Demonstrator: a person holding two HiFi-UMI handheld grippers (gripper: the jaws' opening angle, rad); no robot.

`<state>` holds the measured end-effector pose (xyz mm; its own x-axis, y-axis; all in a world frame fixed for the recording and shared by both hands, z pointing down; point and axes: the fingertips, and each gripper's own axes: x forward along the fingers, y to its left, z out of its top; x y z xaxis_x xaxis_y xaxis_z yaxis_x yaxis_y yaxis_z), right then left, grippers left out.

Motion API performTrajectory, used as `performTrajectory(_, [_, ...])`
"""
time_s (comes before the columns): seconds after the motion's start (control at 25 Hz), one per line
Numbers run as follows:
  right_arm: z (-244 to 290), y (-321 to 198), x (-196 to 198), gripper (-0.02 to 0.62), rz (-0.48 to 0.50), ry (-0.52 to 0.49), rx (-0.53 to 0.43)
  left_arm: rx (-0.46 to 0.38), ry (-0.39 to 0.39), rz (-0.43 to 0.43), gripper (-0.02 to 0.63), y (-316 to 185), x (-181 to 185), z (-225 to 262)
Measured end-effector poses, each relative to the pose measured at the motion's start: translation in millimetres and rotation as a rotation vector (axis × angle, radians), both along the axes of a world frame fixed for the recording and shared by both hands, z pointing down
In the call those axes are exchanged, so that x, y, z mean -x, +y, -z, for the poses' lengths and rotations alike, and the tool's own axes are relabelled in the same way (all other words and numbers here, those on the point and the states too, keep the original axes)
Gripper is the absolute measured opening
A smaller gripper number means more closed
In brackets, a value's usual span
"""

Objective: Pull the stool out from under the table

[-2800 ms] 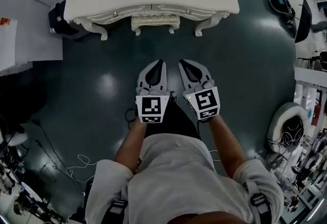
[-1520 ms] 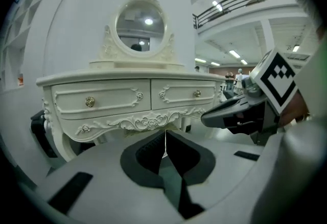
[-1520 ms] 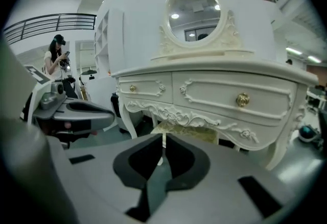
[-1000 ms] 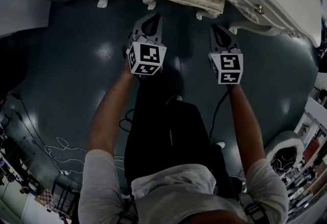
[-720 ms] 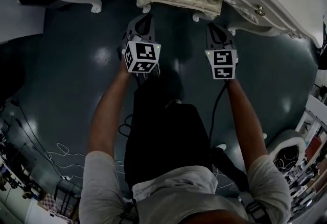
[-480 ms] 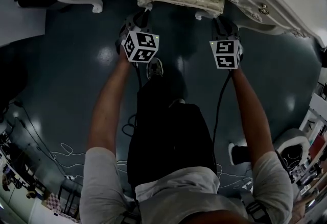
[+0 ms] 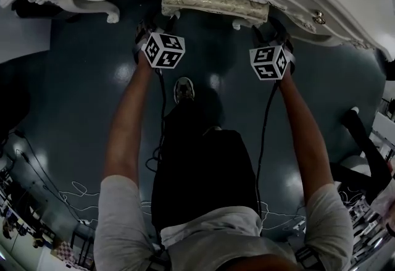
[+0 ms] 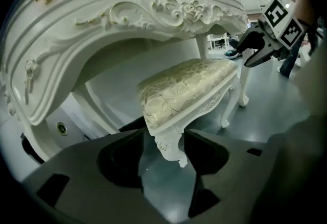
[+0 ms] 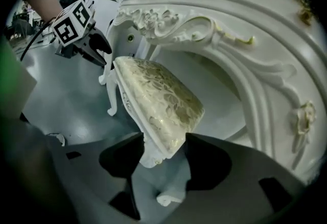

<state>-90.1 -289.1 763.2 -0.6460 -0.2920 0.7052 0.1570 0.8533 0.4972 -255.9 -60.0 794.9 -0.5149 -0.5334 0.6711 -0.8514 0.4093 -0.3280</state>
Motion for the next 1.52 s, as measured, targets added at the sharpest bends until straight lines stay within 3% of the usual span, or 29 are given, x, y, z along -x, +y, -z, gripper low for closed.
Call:
performTrajectory(0.16, [-17,-13,6,0.287,-0.005,0.048,-0.013,-0.021,0.084,0.012,0.293,-6,17,-11])
performTrajectory(0.32, [-28,-23,14,0.291,0.038,0.088,-0.083,-0.103,0.166,0.079,0.305,-19,30,-12])
performTrajectory(0.52, [-43,-28,23,0.295,0.083,0.124,-0.157,-0.161,0.215,0.069,0.319,-17,33,-17])
performTrajectory(0.8, [-42,-28,24,0.285,0.085,0.151,-0.172,-0.143,0.282,0.107,0.317,-18,33,-31])
performTrajectory(1.04, [-44,-26,21,0.253,0.097,0.168,-0.201,-0.165,0.265,0.099,0.256,-21,27,-28])
performTrajectory(1.52, [-45,-8,-5,0.238,0.12,0.199,-0.21,-0.113,0.279,0.112,0.222,0,1,-26])
